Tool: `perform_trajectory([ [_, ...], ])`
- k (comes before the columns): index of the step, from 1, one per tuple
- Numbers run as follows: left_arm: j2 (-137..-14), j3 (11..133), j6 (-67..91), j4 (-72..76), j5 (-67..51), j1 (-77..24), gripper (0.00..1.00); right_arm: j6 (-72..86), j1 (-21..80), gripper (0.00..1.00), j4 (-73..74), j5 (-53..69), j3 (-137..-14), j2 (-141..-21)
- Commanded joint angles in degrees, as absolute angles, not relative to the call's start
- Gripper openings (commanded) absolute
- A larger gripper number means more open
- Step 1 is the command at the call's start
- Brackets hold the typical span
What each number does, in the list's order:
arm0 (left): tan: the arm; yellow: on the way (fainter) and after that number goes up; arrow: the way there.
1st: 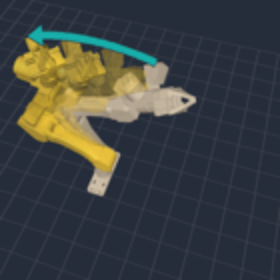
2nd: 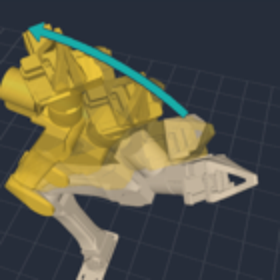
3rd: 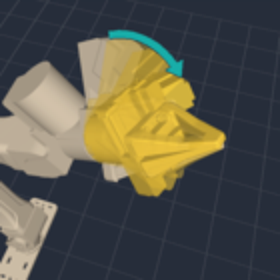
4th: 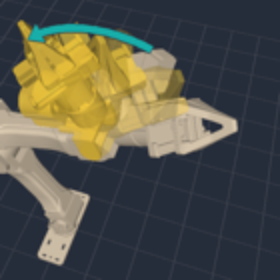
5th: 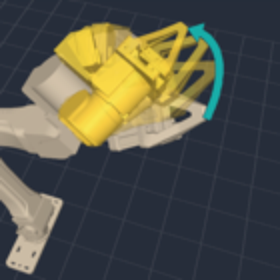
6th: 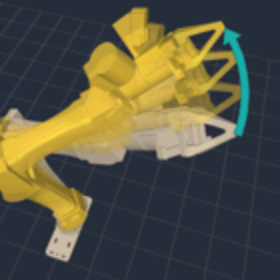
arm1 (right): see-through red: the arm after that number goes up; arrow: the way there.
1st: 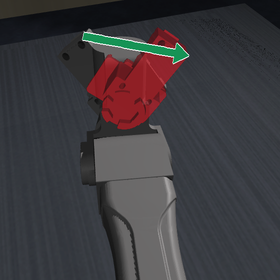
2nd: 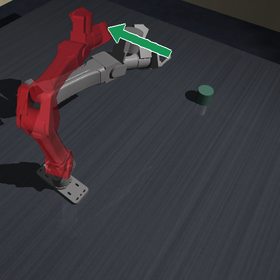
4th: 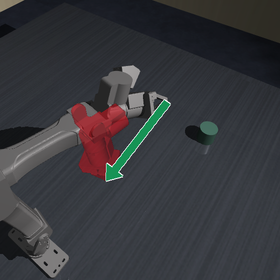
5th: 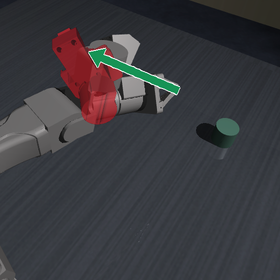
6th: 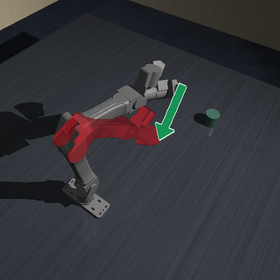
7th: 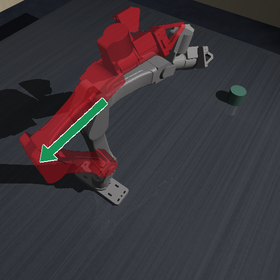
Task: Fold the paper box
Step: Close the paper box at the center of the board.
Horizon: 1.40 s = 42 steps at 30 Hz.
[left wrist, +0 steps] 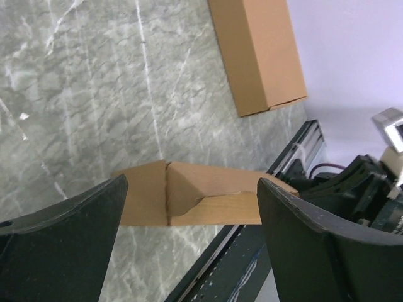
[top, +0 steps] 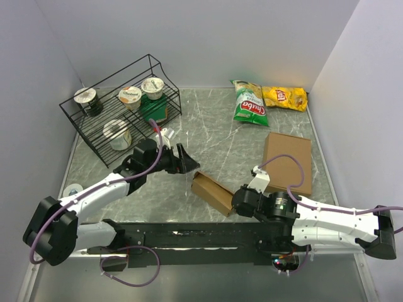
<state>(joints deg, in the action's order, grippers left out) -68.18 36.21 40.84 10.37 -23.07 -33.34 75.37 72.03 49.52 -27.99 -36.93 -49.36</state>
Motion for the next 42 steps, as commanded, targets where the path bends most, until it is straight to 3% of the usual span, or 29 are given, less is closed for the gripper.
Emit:
perform_trajectory([
  [1,-69.61,35.60,44.12,17.22,-25.75,-33.13,0.89,73.92,73.12,0.00,60.73,-23.20,-33.48,-53.17],
  [13,-73.13,32.70,45.97,18.99,-26.37,-33.13,0.76,74.35,73.48,0.00,60.03,-23.20,-32.78,-52.56],
  [23,-75.94,31.55,46.76,22.14,-26.81,-33.13,0.72,74.79,74.00,0.00,59.50,-23.29,-32.26,-52.30],
  [33,-77.96,32.43,50.01,26.63,-28.56,-33.13,0.83,74.71,74.18,0.00,58.71,-22.68,-31.82,-52.29],
  [38,-79.80,31.21,49.75,26.45,-28.74,-33.13,0.77,74.44,74.35,0.00,58.62,-22.94,-32.08,-52.56],
  [42,-80.95,30.24,50.62,28.21,-30.14,-33.13,0.64,74.18,74.44,0.00,58.62,-22.85,-31.99,-52.74],
])
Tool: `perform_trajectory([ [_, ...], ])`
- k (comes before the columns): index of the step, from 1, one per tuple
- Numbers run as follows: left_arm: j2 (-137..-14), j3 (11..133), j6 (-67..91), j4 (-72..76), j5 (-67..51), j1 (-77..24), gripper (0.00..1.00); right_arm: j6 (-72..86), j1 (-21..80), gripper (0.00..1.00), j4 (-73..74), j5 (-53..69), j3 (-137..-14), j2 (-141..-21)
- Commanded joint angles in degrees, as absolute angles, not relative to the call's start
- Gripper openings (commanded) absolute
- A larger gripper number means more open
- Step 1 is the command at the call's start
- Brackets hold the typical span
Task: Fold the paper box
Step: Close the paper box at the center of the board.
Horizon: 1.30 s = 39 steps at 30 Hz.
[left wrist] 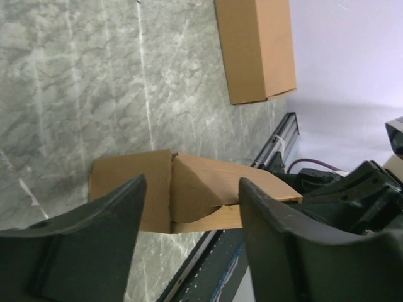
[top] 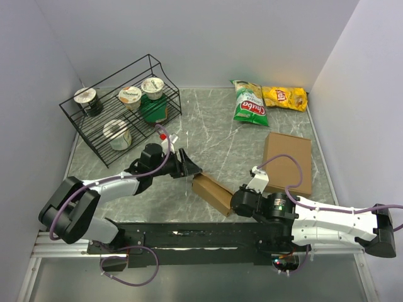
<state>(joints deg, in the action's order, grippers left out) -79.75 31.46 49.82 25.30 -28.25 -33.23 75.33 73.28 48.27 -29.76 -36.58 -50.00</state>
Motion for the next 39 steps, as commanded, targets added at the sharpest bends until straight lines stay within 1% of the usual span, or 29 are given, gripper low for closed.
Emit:
perform_trajectory([
  [1,-81.03,29.97,50.71,28.65,-30.58,-33.13,0.57,74.35,74.44,0.00,58.54,-22.85,-32.08,-52.73],
  [4,-81.04,29.09,50.80,28.74,-31.11,-33.22,0.50,74.27,74.44,0.00,58.45,-22.94,-31.99,-52.82],
  [6,-80.77,28.30,50.54,28.30,-31.03,-33.22,0.49,74.18,74.44,0.00,58.36,-22.94,-32.08,-53.08],
  [10,-81.38,26.55,50.80,29.26,-31.11,-33.22,0.43,74.09,74.53,0.00,58.27,-22.94,-32.17,-53.70],
  [17,-82.44,23.30,49.93,29.53,-31.38,-33.31,0.41,74.36,74.62,0.01,58.36,-23.29,-32.26,-53.61],
  [18,-82.35,23.20,49.49,29.18,-30.94,-33.31,0.40,74.36,74.62,0.04,58.53,-23.38,-32.26,-53.44],
  [21,-82.27,23.11,47.90,27.51,-29.89,-33.49,0.38,74.00,74.79,0.17,58.80,-24.08,-32.61,-53.09],
  [22,-82.35,23.12,47.12,26.47,-29.62,-33.66,0.37,73.92,74.88,0.25,58.97,-24.34,-32.96,-53.00],
  [24,-82.53,23.55,46.32,25.32,-28.92,-33.84,0.36,73.04,75.06,0.32,59.06,-25.31,-33.48,-52.30],
  [25,-82.70,23.64,45.71,24.44,-28.57,-34.10,0.34,72.78,75.15,0.40,59.24,-25.75,-33.92,-52.03],
  [27,-82.79,24.08,45.09,23.56,-27.95,-34.28,0.33,72.51,75.23,0.47,59.41,-26.54,-34.36,-50.98],
  [28,-82.88,24.26,44.30,23.03,-27.34,-34.54,0.32,72.60,75.23,0.52,59.68,-26.63,-34.71,-50.54],
  [30,-83.06,25.05,43.60,21.36,-26.72,-34.89,0.32,72.16,75.32,0.56,59.85,-27.07,-35.15,-49.22],
  [31,-83.32,25.40,42.90,20.66,-26.11,-35.33,0.31,72.07,75.41,0.60,59.85,-27.07,-35.16,-48.70],
  [34,-83.67,26.54,41.84,18.90,-25.23,-36.03,0.31,70.23,76.29,0.65,58.45,-27.07,-34.98,-45.89],
  [37,-84.11,27.59,41.22,17.67,-24.09,-36.56,0.31,64.09,77.60,0.70,52.58,-26.81,-33.76,-41.85],
  [39,-84.20,27.95,41.05,17.05,-23.64,-36.74,0.31,58.99,78.31,0.71,48.37,-26.28,-32.53,-38.51],
])
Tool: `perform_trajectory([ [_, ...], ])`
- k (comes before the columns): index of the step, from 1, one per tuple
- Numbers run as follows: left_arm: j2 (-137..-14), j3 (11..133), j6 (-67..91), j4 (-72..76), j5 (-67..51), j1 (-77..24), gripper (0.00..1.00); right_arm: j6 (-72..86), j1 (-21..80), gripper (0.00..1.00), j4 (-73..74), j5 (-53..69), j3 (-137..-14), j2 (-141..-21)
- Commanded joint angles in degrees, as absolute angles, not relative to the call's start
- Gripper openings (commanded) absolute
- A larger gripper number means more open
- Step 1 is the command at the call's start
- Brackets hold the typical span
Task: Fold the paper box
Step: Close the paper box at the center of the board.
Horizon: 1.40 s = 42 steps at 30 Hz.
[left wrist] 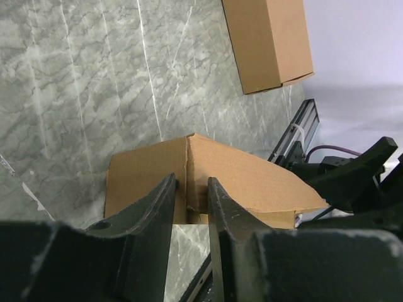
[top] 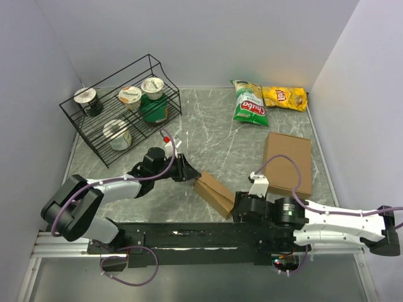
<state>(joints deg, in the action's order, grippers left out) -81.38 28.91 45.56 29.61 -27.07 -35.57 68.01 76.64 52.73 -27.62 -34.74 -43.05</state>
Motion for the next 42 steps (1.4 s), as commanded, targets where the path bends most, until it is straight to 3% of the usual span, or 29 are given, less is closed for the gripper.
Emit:
perform_trajectory([
  [1,-84.20,28.04,41.04,16.96,-23.56,-36.74,0.31,58.10,78.40,0.73,47.64,-26.11,-32.08,-37.37],
  [11,-84.99,28.21,41.48,16.87,-23.47,-36.74,0.30,50.26,78.49,0.80,41.92,-27.94,-34.45,-26.46],
  [14,-85.17,28.30,41.48,16.96,-23.47,-36.74,0.30,64.73,78.14,0.65,53.54,-37.16,-38.57,-29.95],
  [15,-85.34,28.39,41.40,16.79,-23.55,-36.83,0.30,67.30,77.79,0.48,55.70,-38.31,-40.41,-31.28],
  [17,-85.25,28.39,41.22,16.70,-23.64,-36.74,0.30,72.31,76.82,0.38,60.35,-40.33,-42.00,-35.13],
  [18,-85.34,28.48,41.22,16.79,-23.82,-36.83,0.29,74.16,76.56,0.25,61.34,-41.12,-42.88,-36.11],
  [19,-85.25,28.30,41.22,16.79,-23.82,-36.83,0.30,75.40,76.47,0.22,61.35,-42.52,-42.98,-36.82],
  [28,-84.82,28.04,41.31,16.88,-23.82,-37.00,0.29,62.25,70.85,0.15,44.67,-38.15,-37.09,-40.08],
  [42,-84.81,28.12,41.31,16.53,-23.64,-37.09,0.30,55.28,70.58,0.13,42.52,-33.14,-40.60,-48.69],
])
